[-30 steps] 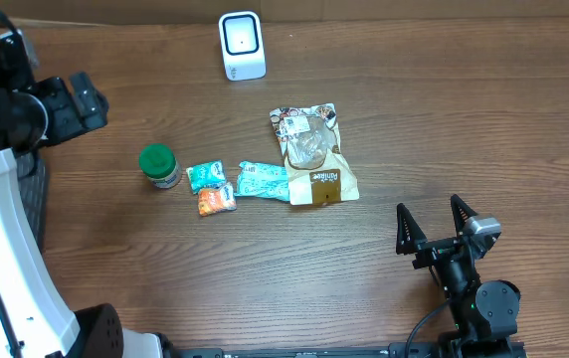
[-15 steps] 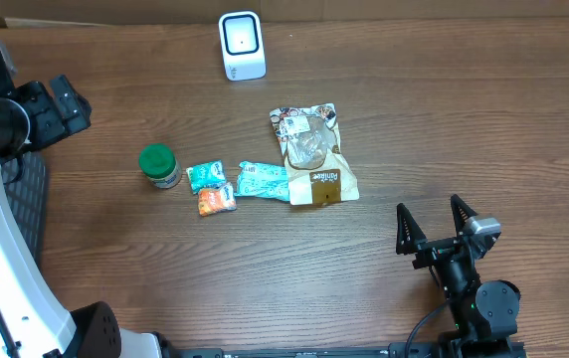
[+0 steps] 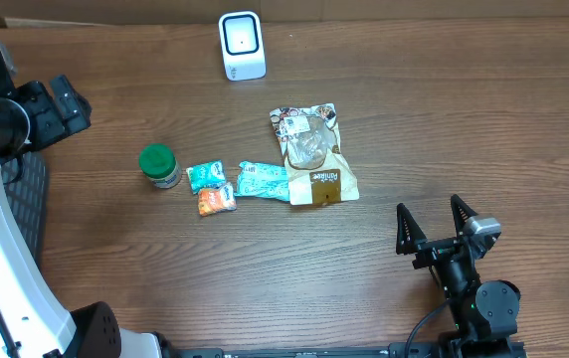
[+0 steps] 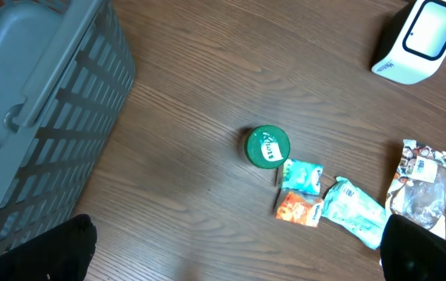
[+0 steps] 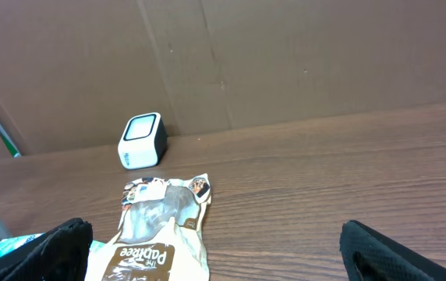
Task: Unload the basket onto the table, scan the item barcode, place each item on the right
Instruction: 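Release the bottle and raise the left gripper back to the left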
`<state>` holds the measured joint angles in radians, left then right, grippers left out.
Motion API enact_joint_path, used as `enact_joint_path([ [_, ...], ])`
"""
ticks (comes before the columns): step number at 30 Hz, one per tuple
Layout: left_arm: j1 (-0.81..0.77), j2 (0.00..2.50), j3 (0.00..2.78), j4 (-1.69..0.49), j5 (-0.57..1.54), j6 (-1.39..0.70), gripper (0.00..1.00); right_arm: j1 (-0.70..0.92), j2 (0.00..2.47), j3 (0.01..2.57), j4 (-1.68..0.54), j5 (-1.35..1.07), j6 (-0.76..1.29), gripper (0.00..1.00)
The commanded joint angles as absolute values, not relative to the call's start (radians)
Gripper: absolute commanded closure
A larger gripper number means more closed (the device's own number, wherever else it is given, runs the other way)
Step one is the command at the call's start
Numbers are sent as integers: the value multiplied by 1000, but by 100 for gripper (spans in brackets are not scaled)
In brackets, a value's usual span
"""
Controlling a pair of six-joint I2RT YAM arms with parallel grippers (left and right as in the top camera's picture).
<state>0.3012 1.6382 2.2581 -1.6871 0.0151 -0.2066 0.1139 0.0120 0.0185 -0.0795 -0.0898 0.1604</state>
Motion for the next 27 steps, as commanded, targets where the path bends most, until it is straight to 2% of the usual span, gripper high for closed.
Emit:
enact_joint_path([
  [1, 302, 1636, 2267, -1689, 12, -217, 0, 119, 3, 8, -76, -91, 159, 0],
  [27, 302, 1636, 2267, -1689, 12, -217, 0, 119, 3, 8, -76, -80, 159, 0],
])
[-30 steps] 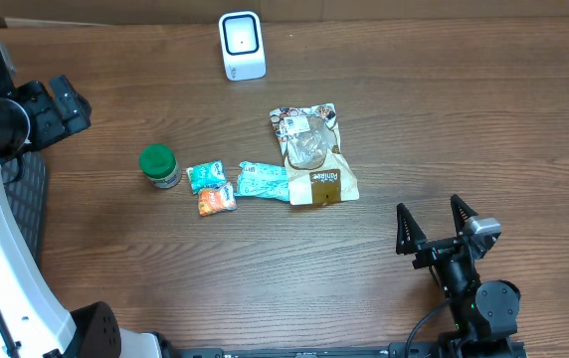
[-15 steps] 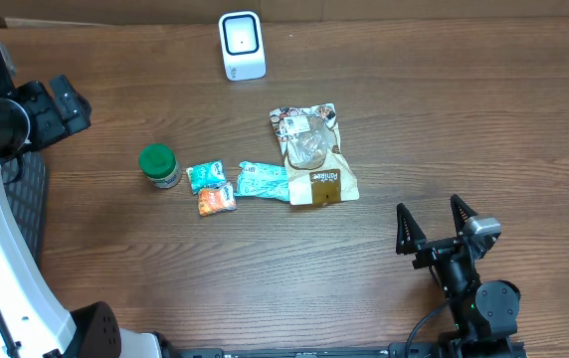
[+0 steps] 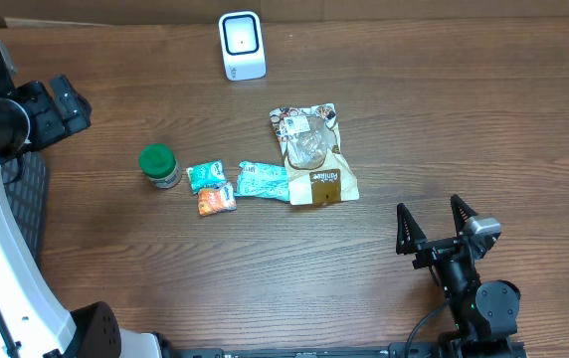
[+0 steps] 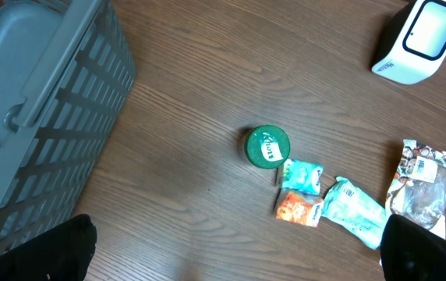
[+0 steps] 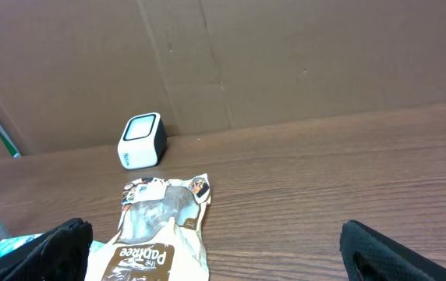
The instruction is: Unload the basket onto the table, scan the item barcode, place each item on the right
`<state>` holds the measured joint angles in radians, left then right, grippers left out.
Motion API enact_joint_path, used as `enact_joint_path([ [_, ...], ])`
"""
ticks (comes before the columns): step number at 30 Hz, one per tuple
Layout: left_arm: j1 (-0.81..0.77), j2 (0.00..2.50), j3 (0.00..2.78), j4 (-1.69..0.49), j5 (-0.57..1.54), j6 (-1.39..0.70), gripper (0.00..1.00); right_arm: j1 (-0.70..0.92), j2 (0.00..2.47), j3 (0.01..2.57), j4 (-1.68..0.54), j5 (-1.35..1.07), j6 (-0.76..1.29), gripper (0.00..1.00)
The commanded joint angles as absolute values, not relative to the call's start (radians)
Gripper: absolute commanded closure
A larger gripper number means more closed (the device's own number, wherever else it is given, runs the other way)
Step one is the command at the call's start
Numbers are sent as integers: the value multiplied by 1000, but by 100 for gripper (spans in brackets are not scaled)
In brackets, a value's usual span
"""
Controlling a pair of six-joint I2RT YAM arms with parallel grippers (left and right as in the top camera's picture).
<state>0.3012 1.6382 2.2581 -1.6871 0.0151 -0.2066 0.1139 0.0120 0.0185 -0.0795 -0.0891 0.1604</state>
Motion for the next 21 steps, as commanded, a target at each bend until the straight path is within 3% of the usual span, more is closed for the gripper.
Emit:
enact_joint_path([
  [1, 302, 1636, 2267, -1689, 12, -217, 0, 119, 3, 8, -76, -80, 159, 0],
  [14, 302, 1636, 2267, -1689, 12, -217, 0, 119, 15, 33, -98, -240, 194, 0],
  [21, 302, 1636, 2267, -1689, 12, -217, 0, 118, 183, 207, -186, -284, 193, 0],
])
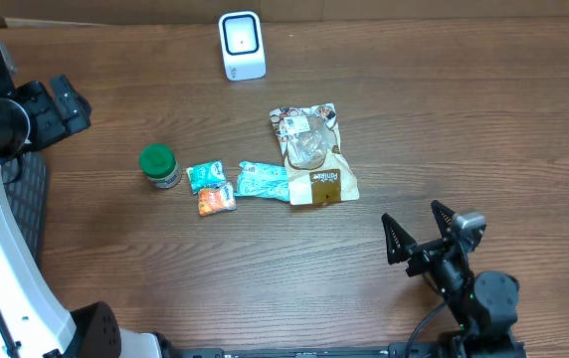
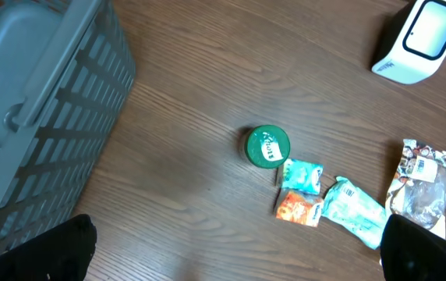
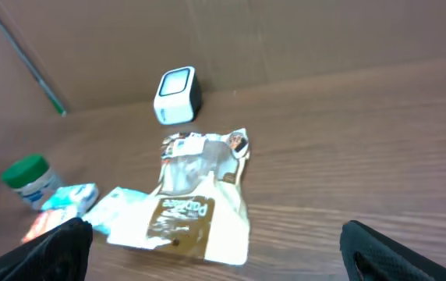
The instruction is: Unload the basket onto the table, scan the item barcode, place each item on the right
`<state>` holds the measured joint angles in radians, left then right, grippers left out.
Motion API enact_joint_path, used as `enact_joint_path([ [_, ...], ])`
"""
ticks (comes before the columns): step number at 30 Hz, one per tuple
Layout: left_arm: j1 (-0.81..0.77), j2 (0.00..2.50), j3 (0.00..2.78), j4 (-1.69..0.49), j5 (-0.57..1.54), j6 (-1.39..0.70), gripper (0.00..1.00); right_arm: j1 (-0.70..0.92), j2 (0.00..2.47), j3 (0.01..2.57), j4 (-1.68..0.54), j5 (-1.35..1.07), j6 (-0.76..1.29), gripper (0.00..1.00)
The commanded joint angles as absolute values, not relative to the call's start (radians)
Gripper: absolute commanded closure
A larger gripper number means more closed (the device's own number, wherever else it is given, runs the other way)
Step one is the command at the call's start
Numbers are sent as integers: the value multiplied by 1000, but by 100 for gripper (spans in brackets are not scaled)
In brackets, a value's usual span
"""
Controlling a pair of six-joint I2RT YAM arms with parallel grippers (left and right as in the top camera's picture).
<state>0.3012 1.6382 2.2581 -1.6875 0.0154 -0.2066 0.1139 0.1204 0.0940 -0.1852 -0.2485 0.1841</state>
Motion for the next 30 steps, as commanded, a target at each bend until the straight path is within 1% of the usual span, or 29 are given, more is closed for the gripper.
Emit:
enact_joint_path([
  [1, 302, 1636, 2267, -1689, 12, -217, 0, 118, 232, 252, -196, -292, 192, 0],
  [4, 302, 1636, 2267, -1689, 12, -217, 0, 118, 387, 393, -237, -327, 185, 0],
  [6, 302, 1636, 2267, -1689, 12, -217, 0, 118, 529, 529, -305, -377, 181, 0],
  [7, 302, 1636, 2267, -1689, 12, -217, 0, 118, 562, 562, -327, -390, 181, 0],
  [11, 302, 1636, 2267, -1689, 12, -217, 1, 118, 853, 867, -562, -476, 181, 0],
  [15, 302, 1636, 2267, -1689, 12, -217, 0, 118, 1078, 1116, -784, -543, 181, 0],
  [17, 302, 1636, 2267, -1689, 12, -217, 0, 118, 1161, 1198, -852, -573, 182, 0],
  [20, 302, 1636, 2267, -1689, 12, -217, 0, 118, 1261, 1263, -872, -602, 183, 0],
  [27, 302, 1636, 2267, -1689, 12, -217, 0, 119, 1426, 1265, -815, -638, 182, 0],
  [30, 302, 1636, 2267, -1689, 12, -217, 0, 119, 1497, 1264, -797, -638, 188, 11],
])
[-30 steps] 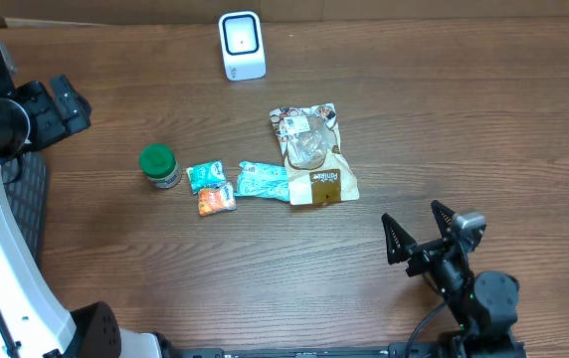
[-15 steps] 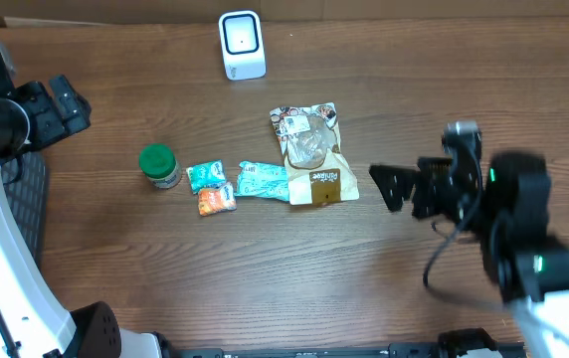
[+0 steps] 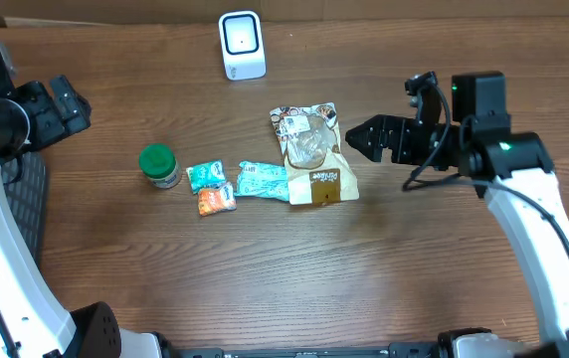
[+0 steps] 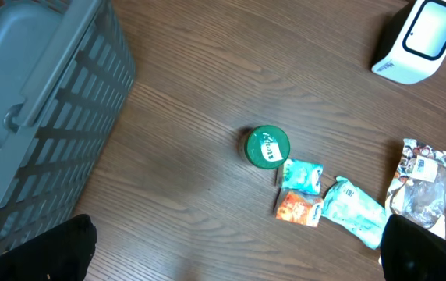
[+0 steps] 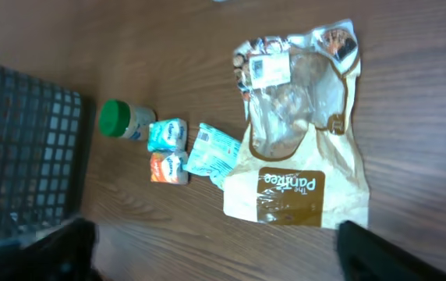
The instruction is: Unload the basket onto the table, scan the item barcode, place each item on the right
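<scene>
A brown-and-white snack bag (image 3: 311, 154) lies flat at mid-table, with its white label toward the white barcode scanner (image 3: 242, 45) at the far edge. My right gripper (image 3: 360, 139) hovers open just right of the bag, high above the table. In the right wrist view the bag (image 5: 297, 133) lies ahead of the wide-open right gripper (image 5: 215, 257), which holds nothing. My left gripper (image 3: 69, 105) stays open at the far left, high above the table. The left wrist view shows the scanner (image 4: 418, 39) and the bag (image 4: 426, 187) from there.
A green-lidded jar (image 3: 158, 166), two teal packets (image 3: 205, 176) (image 3: 262, 180) and an orange packet (image 3: 216, 200) lie in a row left of the bag. A grey basket (image 4: 36, 101) stands at the table's left edge.
My right arm has moved from the near right edge to just right of the snack bag, now looking down on it. The left arm and all items are unchanged.
My right gripper rested open at the table's near right, facing the scanner, through the first two moments. Then it had turned a little left toward the items. Now it hangs open beside the bag. Nothing on the table has moved.
</scene>
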`<state>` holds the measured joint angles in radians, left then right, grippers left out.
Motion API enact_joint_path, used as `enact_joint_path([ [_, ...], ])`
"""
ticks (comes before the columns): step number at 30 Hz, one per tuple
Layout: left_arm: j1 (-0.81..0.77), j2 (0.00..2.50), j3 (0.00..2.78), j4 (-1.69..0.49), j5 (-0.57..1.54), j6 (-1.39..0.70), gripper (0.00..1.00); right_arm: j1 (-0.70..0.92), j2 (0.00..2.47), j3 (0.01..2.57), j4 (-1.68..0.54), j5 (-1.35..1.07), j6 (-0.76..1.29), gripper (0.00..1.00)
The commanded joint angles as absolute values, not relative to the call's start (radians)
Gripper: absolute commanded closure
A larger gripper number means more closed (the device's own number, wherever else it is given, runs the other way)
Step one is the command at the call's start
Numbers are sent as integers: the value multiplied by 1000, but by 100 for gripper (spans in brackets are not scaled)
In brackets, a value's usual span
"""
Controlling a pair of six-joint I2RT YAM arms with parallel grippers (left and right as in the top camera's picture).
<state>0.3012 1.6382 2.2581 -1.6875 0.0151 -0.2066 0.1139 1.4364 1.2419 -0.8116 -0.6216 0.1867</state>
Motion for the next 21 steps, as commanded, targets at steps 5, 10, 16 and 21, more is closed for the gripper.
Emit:
enact_joint_path([
  [5, 302, 1636, 2267, -1689, 12, -217, 1, 120, 1602, 1264, -763, -638, 215, 30],
  [10, 302, 1636, 2267, -1689, 12, -217, 0, 142, 1678, 1264, -742, -582, 244, 35],
  [16, 302, 1636, 2267, -1689, 12, -217, 0, 145, 1730, 1264, -736, -485, 265, 29],
  [21, 302, 1636, 2267, -1689, 12, -217, 1, 145, 1736, 1264, -706, -474, 262, 23],
])
